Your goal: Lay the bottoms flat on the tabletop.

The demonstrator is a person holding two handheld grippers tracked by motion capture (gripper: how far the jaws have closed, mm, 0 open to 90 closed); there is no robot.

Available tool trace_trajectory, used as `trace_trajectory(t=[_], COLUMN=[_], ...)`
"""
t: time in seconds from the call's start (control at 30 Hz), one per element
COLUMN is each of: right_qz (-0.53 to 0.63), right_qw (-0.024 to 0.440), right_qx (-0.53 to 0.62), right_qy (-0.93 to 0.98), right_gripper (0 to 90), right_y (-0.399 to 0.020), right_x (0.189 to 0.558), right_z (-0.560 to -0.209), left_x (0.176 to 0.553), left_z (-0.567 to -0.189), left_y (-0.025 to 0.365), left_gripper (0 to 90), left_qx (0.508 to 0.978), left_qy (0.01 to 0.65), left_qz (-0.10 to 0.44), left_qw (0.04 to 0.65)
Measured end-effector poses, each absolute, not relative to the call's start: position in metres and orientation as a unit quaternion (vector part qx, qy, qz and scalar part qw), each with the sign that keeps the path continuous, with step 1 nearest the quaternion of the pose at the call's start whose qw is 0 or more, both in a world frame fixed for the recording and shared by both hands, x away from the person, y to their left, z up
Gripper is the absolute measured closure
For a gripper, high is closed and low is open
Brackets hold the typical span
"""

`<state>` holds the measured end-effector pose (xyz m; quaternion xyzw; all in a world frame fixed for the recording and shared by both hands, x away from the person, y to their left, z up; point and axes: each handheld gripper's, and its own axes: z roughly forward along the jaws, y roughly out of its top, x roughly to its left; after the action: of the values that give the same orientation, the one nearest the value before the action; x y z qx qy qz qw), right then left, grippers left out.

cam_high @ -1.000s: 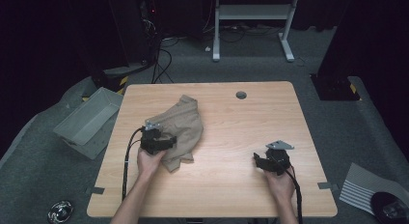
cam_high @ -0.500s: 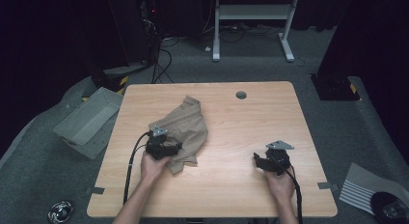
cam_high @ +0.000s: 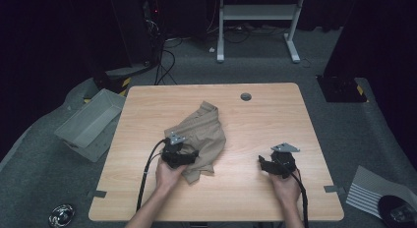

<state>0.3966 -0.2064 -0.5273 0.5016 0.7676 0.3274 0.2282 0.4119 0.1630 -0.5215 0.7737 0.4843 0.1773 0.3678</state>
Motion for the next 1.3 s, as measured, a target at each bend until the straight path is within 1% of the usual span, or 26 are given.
trace_trajectory(t=[0.23,0.47,0.63,0.7,0.77,0.8,0.87,0.97,1.03,1.17,1.23,1.27,1.3], right_qz=[0.328,0.329,0.330,0.331,0.330,0.321,0.330,0.344,0.358,0.376,0.394,0.394,0.406], right_qw=[0.228,0.224,0.223,0.222,0.221,0.212,0.198,0.211,0.212,0.215,0.209,0.209,0.198], right_qx=[0.501,0.498,0.495,0.490,0.491,0.495,0.491,0.461,0.442,0.407,0.368,0.368,0.343], right_qy=[0.768,0.770,0.772,0.775,0.776,0.779,0.782,0.791,0.795,0.804,0.816,0.816,0.824], right_gripper=[31.2,31.3,31.3,31.8,33.4,36.3,36.5,36.5,36.2,36.0,36.5,36.5,37.0], right_y=[-0.206,-0.206,-0.206,-0.205,-0.205,-0.203,-0.199,-0.187,-0.177,-0.158,-0.136,-0.136,-0.120], right_x=[0.397,0.397,0.398,0.398,0.398,0.398,0.397,0.393,0.390,0.386,0.383,0.383,0.381], right_z=[-0.527,-0.527,-0.527,-0.527,-0.527,-0.524,-0.520,-0.510,-0.501,-0.488,-0.476,-0.476,-0.470], left_x=[0.404,0.399,0.392,0.389,0.388,0.388,0.390,0.392,0.394,0.396,0.400,0.400,0.401], left_z=[-0.520,-0.511,-0.494,-0.483,-0.480,-0.477,-0.476,-0.477,-0.480,-0.483,-0.488,-0.488,-0.490], left_y=[0.135,0.134,0.150,0.164,0.169,0.180,0.191,0.201,0.213,0.223,0.229,0.229,0.231], left_gripper=[20.8,22.1,22.5,22.9,22.8,22.7,22.5,22.5,22.5,22.9,23.3,23.5,23.9], left_qx=[0.780,0.775,0.759,0.743,0.739,0.731,0.724,0.718,0.710,0.706,0.708,0.708,0.707], left_qy=[0.470,0.460,0.466,0.475,0.479,0.492,0.506,0.520,0.537,0.547,0.556,0.556,0.560], left_qz=[0.165,0.151,0.155,0.171,0.180,0.191,0.197,0.198,0.199,0.201,0.206,0.206,0.207], left_qw=[0.378,0.407,0.428,0.439,0.438,0.433,0.426,0.419,0.410,0.401,0.383,0.383,0.379])
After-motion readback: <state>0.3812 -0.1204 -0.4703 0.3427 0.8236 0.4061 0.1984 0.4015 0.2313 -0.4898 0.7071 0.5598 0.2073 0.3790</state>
